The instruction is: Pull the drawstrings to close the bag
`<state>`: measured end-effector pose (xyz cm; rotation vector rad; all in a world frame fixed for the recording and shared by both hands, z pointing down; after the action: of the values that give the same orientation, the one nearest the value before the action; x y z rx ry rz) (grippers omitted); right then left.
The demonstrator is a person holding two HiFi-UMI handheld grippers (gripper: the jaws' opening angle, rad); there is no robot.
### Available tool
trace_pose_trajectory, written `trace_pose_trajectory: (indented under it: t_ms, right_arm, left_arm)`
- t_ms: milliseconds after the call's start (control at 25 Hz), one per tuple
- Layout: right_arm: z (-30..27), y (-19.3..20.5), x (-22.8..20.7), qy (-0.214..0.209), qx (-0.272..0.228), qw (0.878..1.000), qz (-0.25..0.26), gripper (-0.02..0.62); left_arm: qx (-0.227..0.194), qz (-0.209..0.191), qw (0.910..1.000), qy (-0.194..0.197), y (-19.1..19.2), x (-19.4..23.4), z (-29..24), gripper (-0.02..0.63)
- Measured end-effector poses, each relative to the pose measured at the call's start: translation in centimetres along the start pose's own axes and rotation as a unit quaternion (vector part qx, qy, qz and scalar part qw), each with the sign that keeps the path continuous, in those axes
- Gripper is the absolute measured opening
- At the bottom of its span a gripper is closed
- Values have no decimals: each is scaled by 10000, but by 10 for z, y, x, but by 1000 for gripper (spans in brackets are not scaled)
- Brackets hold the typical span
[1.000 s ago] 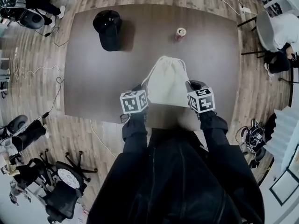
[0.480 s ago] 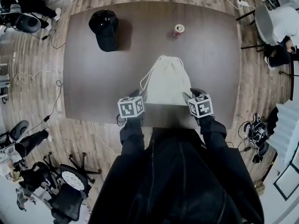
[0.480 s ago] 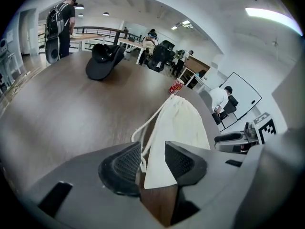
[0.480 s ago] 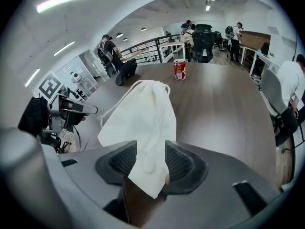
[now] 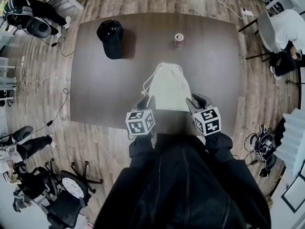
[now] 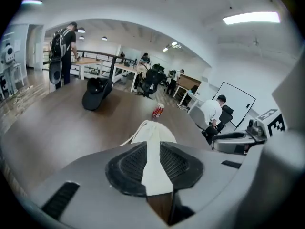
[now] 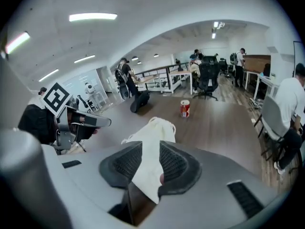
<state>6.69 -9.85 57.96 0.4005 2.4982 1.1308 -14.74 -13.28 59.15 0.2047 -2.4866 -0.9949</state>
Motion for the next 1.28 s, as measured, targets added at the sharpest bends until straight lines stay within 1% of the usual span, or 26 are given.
trace_pose_trajectory:
  t_ms: [80, 160, 320, 400, 480, 640, 760, 1080, 1280]
  right_arm:
    - [17, -28, 6, 63, -420, 9989, 195, 72]
    - [38, -55, 16, 72, -842, 9959, 329, 35]
    - [93, -101, 30, 119, -1700, 9842, 482, 23]
    - [119, -118, 34, 141, -2050, 9772, 530, 23]
    - [143, -129, 38, 120, -2301, 9713, 584, 23]
    - [181, -143, 44, 84, -2677, 9613, 651, 23]
    - [201, -153, 45, 80, -2923, 9543, 615, 23]
    - [227, -169, 55, 159, -3302, 9409, 734, 23]
    - [238, -183, 66, 136, -3488, 9322, 958, 22]
  left_arm:
    - [-431, -226, 9988, -2, -20, -27, 13, 58]
    - [-846, -494, 9952, 49, -40, -56, 30, 41]
    - [-1629, -918, 9823, 81, -75, -117, 72, 32]
    - [-1920, -1039, 9758, 78, -87, -145, 91, 32]
    - [-2125, -1105, 9708, 101, -95, -169, 107, 32]
    - [-2424, -1175, 9629, 174, -108, -204, 135, 32]
    - [-2599, -1288, 9568, 181, -118, -218, 152, 32]
    - [-2778, -1600, 9467, 320, -129, -234, 174, 32]
    - [-2889, -1650, 9425, 305, -138, -234, 187, 32]
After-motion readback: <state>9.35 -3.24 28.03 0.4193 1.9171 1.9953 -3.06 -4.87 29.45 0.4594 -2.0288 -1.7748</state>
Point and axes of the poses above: the fingertips, and each gripper's own axes: z backward along the fingers, x to its left, y out of its underside, the point moved 5 cm from there along z, backward along the fingers, and after that the axes turned 4 degrees about -x, right-handed, at the moved point
